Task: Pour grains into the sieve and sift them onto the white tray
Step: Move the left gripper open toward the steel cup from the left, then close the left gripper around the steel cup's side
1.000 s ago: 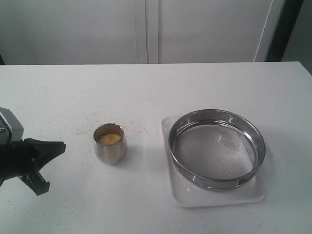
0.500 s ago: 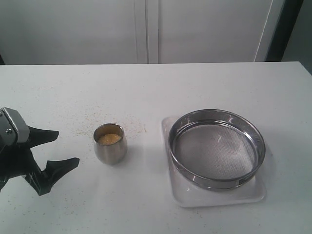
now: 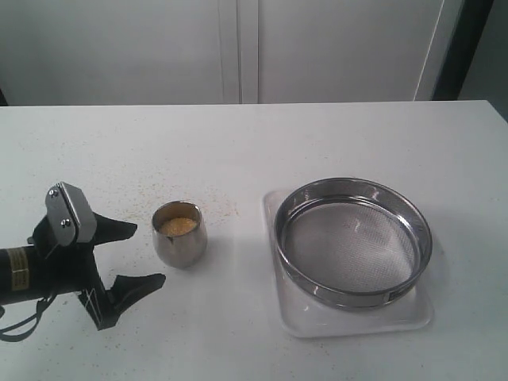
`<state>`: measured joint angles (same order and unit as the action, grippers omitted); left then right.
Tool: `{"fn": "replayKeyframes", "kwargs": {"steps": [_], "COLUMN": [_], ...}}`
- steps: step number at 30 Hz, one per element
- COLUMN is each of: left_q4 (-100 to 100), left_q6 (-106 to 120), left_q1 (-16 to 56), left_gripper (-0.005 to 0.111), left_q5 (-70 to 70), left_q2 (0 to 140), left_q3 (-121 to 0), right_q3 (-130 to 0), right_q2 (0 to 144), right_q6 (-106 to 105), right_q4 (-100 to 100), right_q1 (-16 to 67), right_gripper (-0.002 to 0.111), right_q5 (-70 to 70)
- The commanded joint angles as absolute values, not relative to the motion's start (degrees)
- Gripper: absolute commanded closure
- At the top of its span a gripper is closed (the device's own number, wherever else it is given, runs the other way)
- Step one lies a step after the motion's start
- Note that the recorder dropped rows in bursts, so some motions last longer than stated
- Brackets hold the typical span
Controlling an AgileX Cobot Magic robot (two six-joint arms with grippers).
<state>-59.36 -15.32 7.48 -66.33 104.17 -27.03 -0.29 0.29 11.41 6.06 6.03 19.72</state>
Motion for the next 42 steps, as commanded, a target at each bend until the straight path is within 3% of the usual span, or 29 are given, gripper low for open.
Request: {"fn": "replayKeyframes", "kwargs": {"steps": [1,15,22,29,42], "left_q4": [-56.78,-54.16,-51.81,-51.81,-42.73], "left_q6": [-14.96,-15.61,-15.71,-16.08,-16.52], "left_q1": [8.68,8.68,8.68,8.77,16.09], "left_gripper": [0.014,0.014,0.004,0.004,0.004], "left_q5": [-67.91,-67.68,-67.9,-69.32,-68.82], "left_q2": [104.66,104.63,104.63,104.63,110.86], "left_q3": [-28.64,-29.44,-29.44,-29.44,-33.46], "right_q3": [0.0,0.0,0.0,0.0,0.0], "right_q2": [0.0,0.0,0.0,0.0,0.0], "right_q6": [11.68,11.68,11.68,11.68,11.68], "right_q4": [6.1,6.1,6.1,6.1,6.1], "right_q1": [6.27,6.27,6.27,6.27,6.27], "right_gripper": [0.108,0.108,0.108,0.108,0.108], "right_q5": [19.26,19.26,19.26,19.26,19.26]}}
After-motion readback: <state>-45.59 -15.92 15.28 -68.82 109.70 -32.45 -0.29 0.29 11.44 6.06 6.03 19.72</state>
